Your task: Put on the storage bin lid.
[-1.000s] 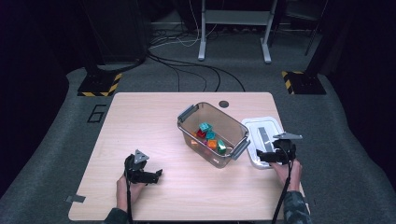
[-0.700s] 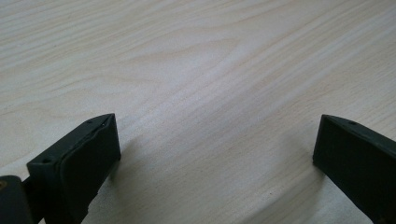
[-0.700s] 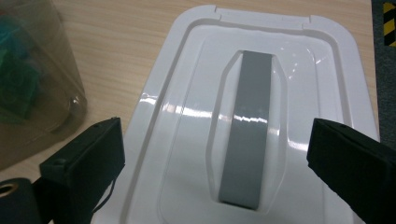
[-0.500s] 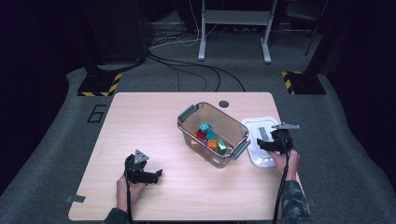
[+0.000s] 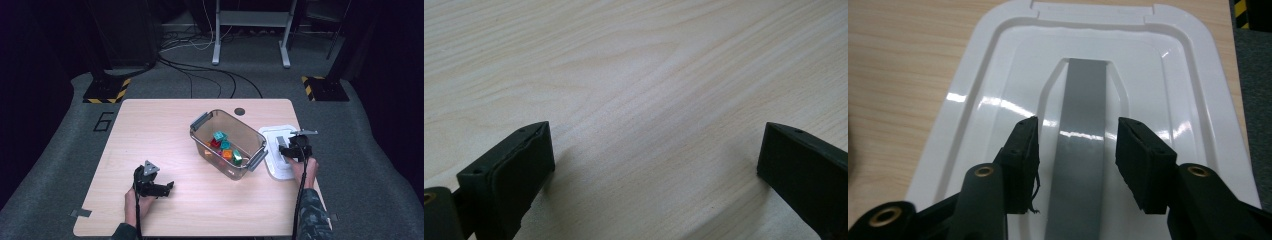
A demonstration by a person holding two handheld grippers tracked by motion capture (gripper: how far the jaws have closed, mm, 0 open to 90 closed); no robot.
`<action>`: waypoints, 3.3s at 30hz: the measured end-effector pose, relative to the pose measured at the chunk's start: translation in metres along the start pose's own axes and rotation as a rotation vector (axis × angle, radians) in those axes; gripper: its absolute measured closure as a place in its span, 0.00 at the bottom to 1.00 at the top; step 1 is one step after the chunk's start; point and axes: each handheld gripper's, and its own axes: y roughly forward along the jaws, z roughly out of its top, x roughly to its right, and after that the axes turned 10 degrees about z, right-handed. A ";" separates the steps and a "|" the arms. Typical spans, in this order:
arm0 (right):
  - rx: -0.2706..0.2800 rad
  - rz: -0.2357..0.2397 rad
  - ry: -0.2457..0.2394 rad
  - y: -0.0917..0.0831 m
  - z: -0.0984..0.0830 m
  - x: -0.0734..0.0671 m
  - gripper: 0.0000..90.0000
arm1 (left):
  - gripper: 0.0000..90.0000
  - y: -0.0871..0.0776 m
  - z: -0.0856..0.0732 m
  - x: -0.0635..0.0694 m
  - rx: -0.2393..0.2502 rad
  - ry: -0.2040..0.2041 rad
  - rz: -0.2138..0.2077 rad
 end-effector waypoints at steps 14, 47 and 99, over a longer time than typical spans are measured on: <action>-0.015 -0.037 -0.013 0.006 -0.001 -0.001 0.72 | 0.02 0.000 0.000 0.000 0.001 0.002 0.000; 0.041 -0.008 -0.046 -0.028 0.010 -0.003 0.74 | 0.03 -0.001 0.000 0.000 0.003 -0.006 0.005; 0.115 0.044 -0.130 -0.107 0.076 -0.016 0.74 | 0.04 -0.001 0.000 0.000 0.007 -0.009 0.006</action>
